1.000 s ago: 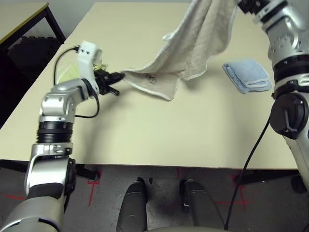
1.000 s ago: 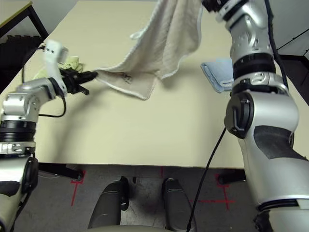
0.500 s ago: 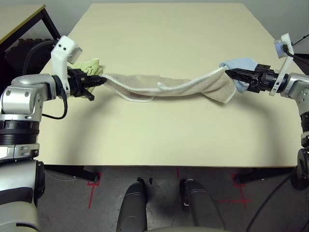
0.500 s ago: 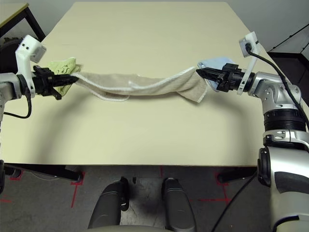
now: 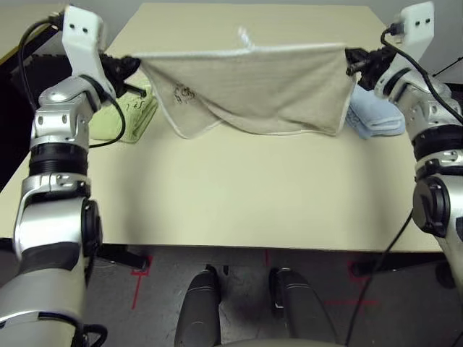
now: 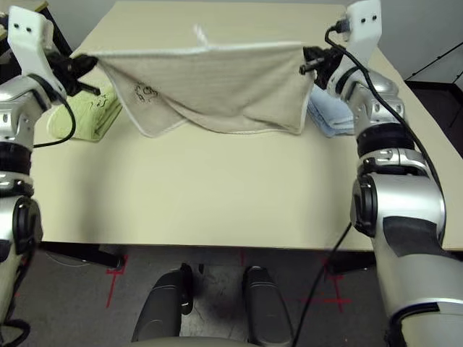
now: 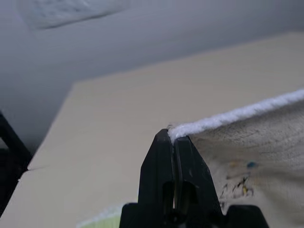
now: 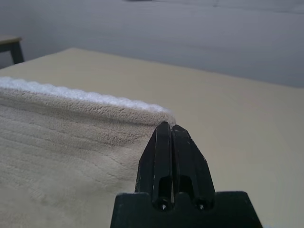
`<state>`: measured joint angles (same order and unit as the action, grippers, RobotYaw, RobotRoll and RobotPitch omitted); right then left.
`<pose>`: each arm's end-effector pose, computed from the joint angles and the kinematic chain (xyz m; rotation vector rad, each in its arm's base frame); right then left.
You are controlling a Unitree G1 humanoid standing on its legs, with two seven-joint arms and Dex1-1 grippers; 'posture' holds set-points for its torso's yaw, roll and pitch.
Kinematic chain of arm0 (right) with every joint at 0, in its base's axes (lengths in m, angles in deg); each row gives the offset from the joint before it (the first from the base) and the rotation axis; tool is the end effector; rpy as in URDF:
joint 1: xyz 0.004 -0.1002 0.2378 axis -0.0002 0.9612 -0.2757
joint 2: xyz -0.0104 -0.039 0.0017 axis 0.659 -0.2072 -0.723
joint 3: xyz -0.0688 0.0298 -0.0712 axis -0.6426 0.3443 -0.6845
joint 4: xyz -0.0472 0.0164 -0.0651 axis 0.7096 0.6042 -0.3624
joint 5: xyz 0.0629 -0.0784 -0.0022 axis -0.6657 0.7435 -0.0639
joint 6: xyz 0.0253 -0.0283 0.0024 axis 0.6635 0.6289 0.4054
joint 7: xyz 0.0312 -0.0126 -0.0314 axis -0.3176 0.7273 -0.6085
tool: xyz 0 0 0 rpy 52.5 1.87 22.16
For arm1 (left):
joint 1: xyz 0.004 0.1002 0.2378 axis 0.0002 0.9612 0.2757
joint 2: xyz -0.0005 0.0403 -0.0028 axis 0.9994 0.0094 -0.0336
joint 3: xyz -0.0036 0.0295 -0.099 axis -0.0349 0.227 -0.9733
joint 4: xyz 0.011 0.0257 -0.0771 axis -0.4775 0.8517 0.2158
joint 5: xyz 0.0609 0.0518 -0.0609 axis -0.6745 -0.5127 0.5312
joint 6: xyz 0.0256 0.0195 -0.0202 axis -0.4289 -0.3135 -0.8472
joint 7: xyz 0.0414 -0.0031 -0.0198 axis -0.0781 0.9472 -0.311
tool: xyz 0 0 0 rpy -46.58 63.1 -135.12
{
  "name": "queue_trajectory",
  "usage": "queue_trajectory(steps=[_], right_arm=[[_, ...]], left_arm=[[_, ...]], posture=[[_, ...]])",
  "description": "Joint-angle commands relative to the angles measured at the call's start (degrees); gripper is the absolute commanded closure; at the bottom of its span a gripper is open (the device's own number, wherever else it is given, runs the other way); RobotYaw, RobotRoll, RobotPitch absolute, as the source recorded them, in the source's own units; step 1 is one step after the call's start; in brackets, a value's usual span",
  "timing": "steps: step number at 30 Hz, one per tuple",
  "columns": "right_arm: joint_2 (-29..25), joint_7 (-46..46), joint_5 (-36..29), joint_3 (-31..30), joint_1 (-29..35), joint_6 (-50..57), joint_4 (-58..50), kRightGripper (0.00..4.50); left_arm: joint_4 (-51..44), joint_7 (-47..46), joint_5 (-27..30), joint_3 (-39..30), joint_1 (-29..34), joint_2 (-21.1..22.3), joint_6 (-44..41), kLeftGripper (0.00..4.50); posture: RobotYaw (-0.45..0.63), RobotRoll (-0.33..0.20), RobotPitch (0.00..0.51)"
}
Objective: Fold the towel and set it aside.
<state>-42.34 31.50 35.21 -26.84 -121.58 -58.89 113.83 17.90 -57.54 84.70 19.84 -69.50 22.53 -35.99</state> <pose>0.3696 -0.2323 0.2460 -0.0736 -0.2725 0.2312 0.3477 0.2756 0.2646 0.2238 -0.2772 -0.1315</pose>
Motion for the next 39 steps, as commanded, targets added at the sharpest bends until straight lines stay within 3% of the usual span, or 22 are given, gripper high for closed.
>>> queue_trajectory(steps=[1,9,15,17,20,22,27,32,39], right_arm=[[0.8,5.9,0.1,2.8,-1.4,-3.7,4.2,4.50],[0.4,13.5,2.4,3.5,-5.8,-8.6,7.8,4.50],[0.0,8.3,2.9,3.7,-8.3,-12.6,8.0,4.50],[0.4,0.5,2.6,3.1,-6.9,-13.8,7.7,4.50],[0.0,-14.7,2.3,1.7,-1.4,-11.0,6.9,4.50],[-1.6,-22.4,1.9,1.3,2.3,-9.1,5.9,4.50],[-5.2,-32.9,2.4,0.4,6.7,-6.7,2.9,4.50],[-7.9,-41.7,4.8,-3.4,8.0,-5.7,1.1,4.50],[-11.3,-51.5,11.5,-11.5,9.3,-8.7,-0.5,4.50]], left_arm=[[8.6,-5.6,-1.6,-1.9,-3.0,-0.8,6.2,4.46],[16.8,-6.8,-2.9,-2.6,-8.9,-0.5,13.1,4.46],[17.5,-6.3,-1.3,-5.8,-11.1,0.4,16.6,4.46],[17.7,-2.3,-2.5,-4.4,-9.6,0.5,12.6,4.46],[15.3,13.2,-5.0,0.9,-2.3,1.5,1.0,4.46],[9.6,22.9,-4.9,3.7,4.3,3.6,-5.7,4.46],[-9.0,34.1,-3.0,6.6,15.2,8.9,-19.9,4.46],[-19.5,37.9,-1.5,6.8,18.1,12.1,-28.8,4.46],[-25.8,47.9,-0.7,10.6,19.5,17.3,-35.2,4.46]], posture=[[0.00,0.000,0.173],[-0.01,0.000,0.172],[0.00,0.000,0.180],[0.00,0.000,0.183],[0.00,0.000,0.187],[0.00,0.000,0.190],[-0.01,0.000,0.189],[-0.01,0.000,0.186],[0.00,0.000,0.191]])
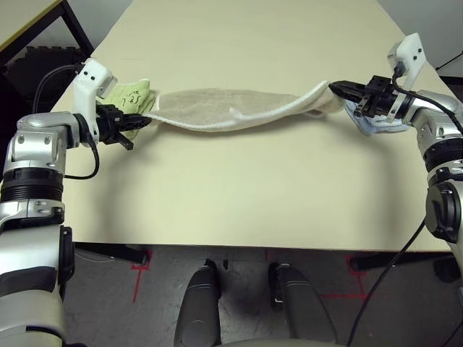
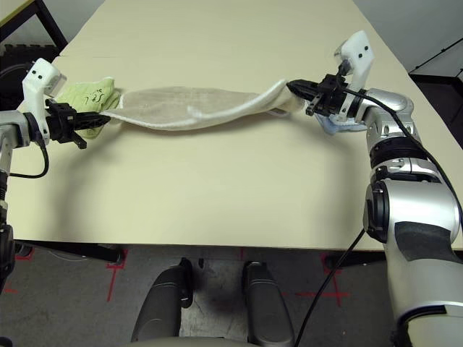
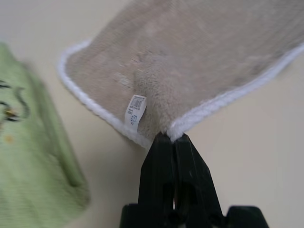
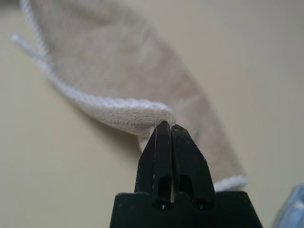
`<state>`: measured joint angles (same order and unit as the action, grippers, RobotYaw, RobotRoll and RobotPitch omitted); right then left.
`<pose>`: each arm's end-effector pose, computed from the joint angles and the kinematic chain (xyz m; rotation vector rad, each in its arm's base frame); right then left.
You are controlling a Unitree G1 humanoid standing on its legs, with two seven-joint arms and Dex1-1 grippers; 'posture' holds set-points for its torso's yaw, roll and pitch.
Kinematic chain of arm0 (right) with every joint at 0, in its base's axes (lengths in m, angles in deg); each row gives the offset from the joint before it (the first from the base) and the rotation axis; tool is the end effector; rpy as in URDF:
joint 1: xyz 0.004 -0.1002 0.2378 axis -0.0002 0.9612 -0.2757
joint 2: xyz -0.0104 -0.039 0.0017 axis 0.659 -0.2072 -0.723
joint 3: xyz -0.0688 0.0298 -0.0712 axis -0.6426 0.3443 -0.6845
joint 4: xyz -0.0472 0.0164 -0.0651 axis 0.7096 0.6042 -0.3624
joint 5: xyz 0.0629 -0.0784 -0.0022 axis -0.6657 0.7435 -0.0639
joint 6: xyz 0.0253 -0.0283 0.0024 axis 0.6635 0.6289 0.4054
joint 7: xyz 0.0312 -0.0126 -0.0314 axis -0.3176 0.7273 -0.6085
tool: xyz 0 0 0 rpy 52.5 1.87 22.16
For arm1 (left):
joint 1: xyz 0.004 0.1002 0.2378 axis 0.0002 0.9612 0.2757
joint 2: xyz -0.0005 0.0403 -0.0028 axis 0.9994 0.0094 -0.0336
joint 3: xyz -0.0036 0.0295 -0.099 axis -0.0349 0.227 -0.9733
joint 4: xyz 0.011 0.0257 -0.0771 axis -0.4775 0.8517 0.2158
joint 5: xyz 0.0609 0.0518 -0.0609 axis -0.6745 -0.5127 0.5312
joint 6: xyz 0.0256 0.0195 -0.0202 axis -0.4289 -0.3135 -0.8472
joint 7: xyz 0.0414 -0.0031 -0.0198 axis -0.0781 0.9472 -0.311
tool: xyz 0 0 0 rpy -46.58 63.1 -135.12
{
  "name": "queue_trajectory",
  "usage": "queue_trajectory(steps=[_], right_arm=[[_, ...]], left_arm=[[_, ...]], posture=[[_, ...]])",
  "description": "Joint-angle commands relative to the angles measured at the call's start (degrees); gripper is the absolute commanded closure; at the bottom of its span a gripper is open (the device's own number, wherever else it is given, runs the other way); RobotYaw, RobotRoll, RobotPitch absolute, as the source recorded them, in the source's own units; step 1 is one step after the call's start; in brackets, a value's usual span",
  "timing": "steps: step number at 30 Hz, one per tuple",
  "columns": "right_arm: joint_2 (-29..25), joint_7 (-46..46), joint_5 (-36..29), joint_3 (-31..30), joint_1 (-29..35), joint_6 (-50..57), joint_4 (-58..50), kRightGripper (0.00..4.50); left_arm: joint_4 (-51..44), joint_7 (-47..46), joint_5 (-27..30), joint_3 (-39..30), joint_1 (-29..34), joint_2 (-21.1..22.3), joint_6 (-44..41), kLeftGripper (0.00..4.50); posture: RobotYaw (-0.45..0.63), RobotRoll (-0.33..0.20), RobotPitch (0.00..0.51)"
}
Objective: Fold the towel and set it aside.
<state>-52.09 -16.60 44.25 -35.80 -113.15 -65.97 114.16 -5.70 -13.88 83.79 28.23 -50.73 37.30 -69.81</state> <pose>0.3475 -0.2851 0.2192 -0.4986 0.0680 0.9590 0.2993 0.3248 0.2364 0.2850 0.4325 -0.7043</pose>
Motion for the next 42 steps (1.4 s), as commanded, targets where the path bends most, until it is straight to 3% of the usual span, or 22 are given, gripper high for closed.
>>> queue_trajectory(steps=[1,12,17,24,29,36,42], right_arm=[[-2.0,-4.9,3.3,-3.7,1.2,-2.4,-1.0,4.50],[-7.7,-17.5,8.4,-10.5,5.5,-9.8,-0.3,4.50],[-10.8,-19.0,3.5,-17.7,9.9,-10.7,-3.9,4.50],[-19.2,-19.0,-12.0,-32.3,18.2,-2.4,-20.7,4.50],[-24.3,-19.0,-18.2,-38.3,19.8,1.8,-27.8,4.50],[-26.8,-19.0,-22.2,-41.7,19.3,4.2,-31.3,4.50],[-24.7,-19.0,-18.3,-40.1,17.0,1.0,-26.1,4.50]], left_arm=[[-2.2,6.5,-0.6,3.7,1.0,3.8,-0.7,4.46],[-0.2,21.5,-6.6,12.5,3.6,13.6,11.1,4.46],[-3.0,23.1,-3.0,15.2,6.2,17.4,12.4,4.46],[-6.9,23.1,3.3,20.4,8.0,22.2,12.4,4.46],[-8.5,23.1,7.1,24.1,8.0,26.0,13.4,4.46],[-8.8,23.1,10.5,27.4,7.3,28.6,13.0,4.46],[-9.6,23.1,12.6,29.6,6.6,30.4,12.2,4.46]], posture=[[0.00,0.000,0.194],[0.00,0.000,0.198],[0.00,0.000,0.198],[0.00,0.000,0.203],[0.01,0.000,0.203],[0.01,0.000,0.203],[0.01,0.000,0.205]])
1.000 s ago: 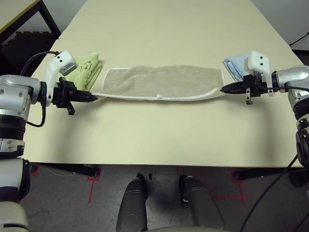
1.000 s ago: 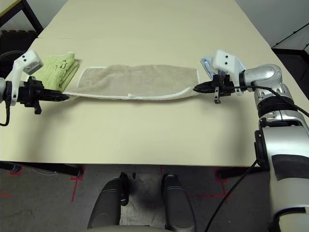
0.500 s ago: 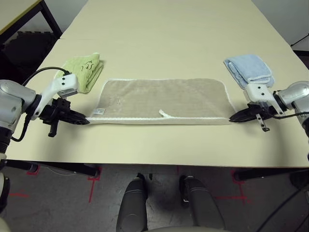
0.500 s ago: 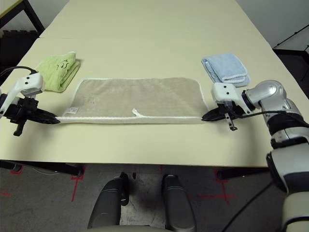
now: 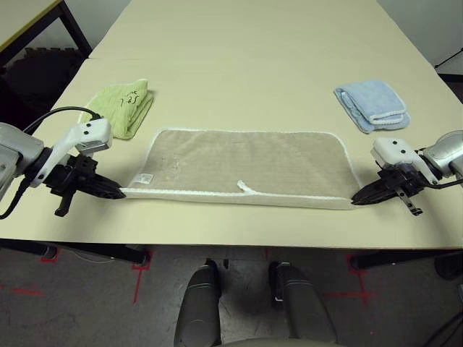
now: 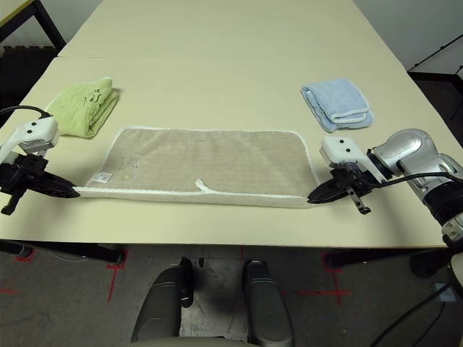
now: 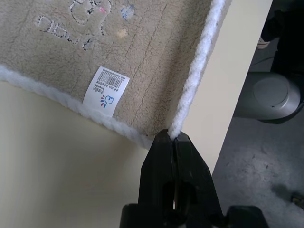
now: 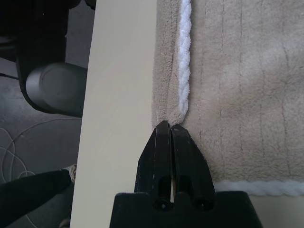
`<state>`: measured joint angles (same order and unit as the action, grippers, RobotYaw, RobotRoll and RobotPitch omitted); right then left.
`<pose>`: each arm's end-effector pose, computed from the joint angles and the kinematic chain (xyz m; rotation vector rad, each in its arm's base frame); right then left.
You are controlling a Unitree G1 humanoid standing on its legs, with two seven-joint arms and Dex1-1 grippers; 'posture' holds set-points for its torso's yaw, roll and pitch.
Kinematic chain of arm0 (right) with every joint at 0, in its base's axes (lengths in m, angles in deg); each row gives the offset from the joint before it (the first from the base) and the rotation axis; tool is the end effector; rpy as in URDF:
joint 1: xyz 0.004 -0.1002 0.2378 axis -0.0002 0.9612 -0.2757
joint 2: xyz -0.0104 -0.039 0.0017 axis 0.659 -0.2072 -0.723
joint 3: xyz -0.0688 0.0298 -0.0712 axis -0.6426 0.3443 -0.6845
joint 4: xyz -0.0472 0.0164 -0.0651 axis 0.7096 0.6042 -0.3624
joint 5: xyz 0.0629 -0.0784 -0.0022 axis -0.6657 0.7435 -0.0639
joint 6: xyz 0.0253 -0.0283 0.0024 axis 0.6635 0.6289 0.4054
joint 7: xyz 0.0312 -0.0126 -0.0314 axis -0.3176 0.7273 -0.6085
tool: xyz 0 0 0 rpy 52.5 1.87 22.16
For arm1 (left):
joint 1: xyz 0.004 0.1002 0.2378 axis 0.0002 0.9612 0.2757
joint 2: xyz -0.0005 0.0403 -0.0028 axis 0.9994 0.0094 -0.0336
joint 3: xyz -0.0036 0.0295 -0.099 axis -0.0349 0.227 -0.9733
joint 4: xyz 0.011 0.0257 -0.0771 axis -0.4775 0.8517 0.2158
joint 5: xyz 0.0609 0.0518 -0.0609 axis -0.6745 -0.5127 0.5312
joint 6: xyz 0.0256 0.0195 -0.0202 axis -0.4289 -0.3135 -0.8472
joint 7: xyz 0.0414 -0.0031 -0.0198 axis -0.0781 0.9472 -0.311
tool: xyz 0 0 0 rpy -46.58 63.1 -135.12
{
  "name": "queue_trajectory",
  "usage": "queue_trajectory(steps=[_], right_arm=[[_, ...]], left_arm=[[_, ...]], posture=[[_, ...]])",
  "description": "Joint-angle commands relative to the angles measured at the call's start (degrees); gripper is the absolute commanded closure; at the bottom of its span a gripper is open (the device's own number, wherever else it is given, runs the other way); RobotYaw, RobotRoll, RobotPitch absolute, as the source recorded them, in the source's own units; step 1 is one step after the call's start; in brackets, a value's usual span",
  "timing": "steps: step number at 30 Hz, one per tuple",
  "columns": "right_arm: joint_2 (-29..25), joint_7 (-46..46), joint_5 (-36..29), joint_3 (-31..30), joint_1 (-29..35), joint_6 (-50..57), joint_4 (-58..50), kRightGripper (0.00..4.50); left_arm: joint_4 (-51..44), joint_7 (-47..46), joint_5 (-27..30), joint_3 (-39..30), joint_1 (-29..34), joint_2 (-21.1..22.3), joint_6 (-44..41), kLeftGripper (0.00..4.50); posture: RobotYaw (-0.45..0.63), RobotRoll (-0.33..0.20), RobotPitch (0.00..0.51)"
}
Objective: Fold the towel and set it aside.
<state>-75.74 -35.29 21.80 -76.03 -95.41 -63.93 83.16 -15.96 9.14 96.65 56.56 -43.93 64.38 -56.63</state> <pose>0.3021 -0.3002 0.1880 -0.7416 0.6062 1.5413 0.2607 0.3469 0.2490 0.5709 0.9165 -1.1385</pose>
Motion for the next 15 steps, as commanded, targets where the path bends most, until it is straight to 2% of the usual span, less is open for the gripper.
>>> queue_trajectory(steps=[1,3,7,15], right_arm=[[-0.7,-0.3,4.9,0.4,-1.3,-1.7,6.0,4.50],[0.5,-0.3,6.0,1.5,-2.8,-2.7,8.6,4.50],[3.6,-0.3,8.9,4.4,-6.7,-5.0,14.8,4.50],[8.6,-0.1,15.3,11.3,-11.1,-6.7,23.3,4.50]], left_arm=[[0.5,0.1,0.0,1.4,-0.2,3.4,-1.1,4.46],[0.4,0.1,0.8,1.2,-0.4,3.2,-2.0,4.46],[3.8,0.1,-1.0,-0.2,-2.9,-0.3,-2.8,4.46],[19.5,0.1,-11.4,-0.9,-14.2,-10.6,1.2,4.46]], posture=[[0.01,0.000,0.205],[0.01,0.000,0.205],[0.01,0.000,0.202],[0.01,0.000,0.201]])
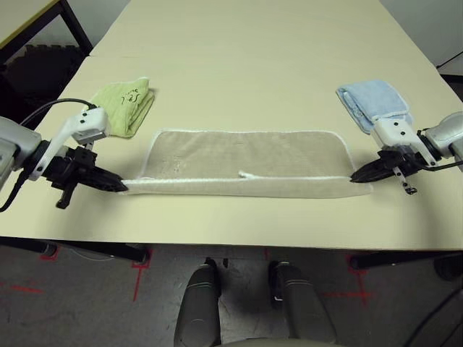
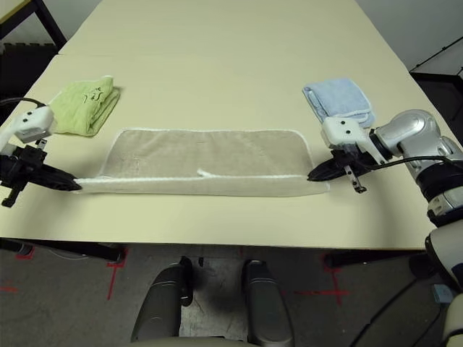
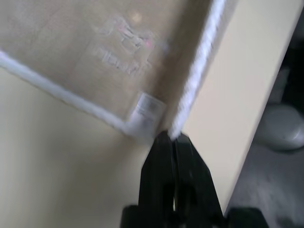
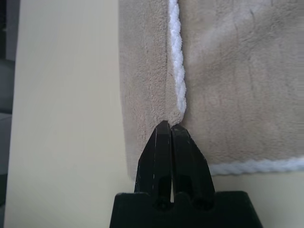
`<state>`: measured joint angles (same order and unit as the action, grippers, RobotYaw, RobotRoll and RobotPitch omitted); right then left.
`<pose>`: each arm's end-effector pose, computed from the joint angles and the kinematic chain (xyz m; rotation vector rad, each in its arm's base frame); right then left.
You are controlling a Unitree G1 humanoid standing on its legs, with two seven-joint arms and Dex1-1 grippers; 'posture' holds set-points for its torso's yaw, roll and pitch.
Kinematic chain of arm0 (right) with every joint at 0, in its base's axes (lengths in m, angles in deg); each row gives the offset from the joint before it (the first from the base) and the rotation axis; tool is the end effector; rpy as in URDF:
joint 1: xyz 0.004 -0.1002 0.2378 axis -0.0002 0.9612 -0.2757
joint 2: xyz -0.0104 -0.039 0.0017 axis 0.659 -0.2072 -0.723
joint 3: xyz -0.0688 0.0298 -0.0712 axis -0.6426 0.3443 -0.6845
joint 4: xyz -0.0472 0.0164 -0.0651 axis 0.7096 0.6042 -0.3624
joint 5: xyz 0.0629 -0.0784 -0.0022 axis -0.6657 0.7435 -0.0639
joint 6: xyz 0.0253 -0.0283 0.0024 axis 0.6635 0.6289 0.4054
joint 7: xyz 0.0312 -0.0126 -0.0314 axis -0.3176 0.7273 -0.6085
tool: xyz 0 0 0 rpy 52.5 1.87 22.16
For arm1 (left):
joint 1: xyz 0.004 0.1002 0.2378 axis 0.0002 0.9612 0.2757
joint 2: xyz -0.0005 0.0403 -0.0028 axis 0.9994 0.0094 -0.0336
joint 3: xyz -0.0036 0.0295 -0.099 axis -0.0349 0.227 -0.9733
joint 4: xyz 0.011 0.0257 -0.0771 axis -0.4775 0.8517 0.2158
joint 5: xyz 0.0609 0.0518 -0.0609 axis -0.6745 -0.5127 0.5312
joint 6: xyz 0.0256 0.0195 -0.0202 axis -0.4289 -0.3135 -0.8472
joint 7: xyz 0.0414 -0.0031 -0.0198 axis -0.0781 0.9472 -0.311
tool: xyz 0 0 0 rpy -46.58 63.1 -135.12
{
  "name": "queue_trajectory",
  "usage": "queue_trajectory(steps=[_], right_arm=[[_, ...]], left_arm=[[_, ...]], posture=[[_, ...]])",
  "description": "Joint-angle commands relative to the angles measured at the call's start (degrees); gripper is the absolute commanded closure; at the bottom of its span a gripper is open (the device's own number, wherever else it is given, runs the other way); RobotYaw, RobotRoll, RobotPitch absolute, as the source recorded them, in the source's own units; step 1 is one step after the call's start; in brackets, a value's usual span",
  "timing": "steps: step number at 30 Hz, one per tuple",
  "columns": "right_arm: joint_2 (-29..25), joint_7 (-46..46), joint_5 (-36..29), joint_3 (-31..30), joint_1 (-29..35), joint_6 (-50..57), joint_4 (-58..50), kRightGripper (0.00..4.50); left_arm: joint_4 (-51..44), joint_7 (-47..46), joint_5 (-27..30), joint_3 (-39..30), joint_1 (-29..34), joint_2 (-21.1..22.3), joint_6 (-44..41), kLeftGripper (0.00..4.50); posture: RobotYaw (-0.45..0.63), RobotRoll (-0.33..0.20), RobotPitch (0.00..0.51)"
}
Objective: Fold the towel and set it aside.
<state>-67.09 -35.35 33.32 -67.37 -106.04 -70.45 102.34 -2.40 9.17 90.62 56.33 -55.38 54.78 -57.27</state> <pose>0.3251 -0.3051 0.2149 -0.8237 0.5146 1.3755 0.2873 0.3447 0.2582 0.5195 0.8151 -1.0601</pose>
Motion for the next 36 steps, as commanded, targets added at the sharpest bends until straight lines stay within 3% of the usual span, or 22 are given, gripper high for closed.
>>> queue_trajectory(steps=[1,5,16,24,36], right_arm=[[0.5,0.2,4.7,3.5,-0.8,-0.4,4.9,4.50],[1.5,0.5,7.9,6.0,-1.6,-1.2,6.8,4.50],[2.8,14.4,18.1,8.6,-2.4,-3.8,11.5,4.50],[6.2,20.8,18.4,13.0,-3.9,-1.0,12.8,4.50],[7.8,25.9,22.7,13.6,-5.9,2.0,13.4,4.50]], left_arm=[[8.0,0.1,-6.6,-0.7,-4.2,-2.2,2.9,4.46],[14.5,-0.1,-10.9,-1.7,-8.1,-6.0,6.4,4.46],[28.7,-9.8,-18.7,-6.3,-15.4,-14.3,17.0,4.46],[32.1,-13.2,-21.3,-8.8,-16.6,-15.9,19.8,4.46],[36.2,-25.3,-24.6,-12.1,-17.2,-19.9,23.9,4.46]], posture=[[0.01,0.000,0.201],[0.00,0.000,0.200],[-0.01,0.000,0.193],[0.00,0.000,0.192],[0.00,0.000,0.197]])
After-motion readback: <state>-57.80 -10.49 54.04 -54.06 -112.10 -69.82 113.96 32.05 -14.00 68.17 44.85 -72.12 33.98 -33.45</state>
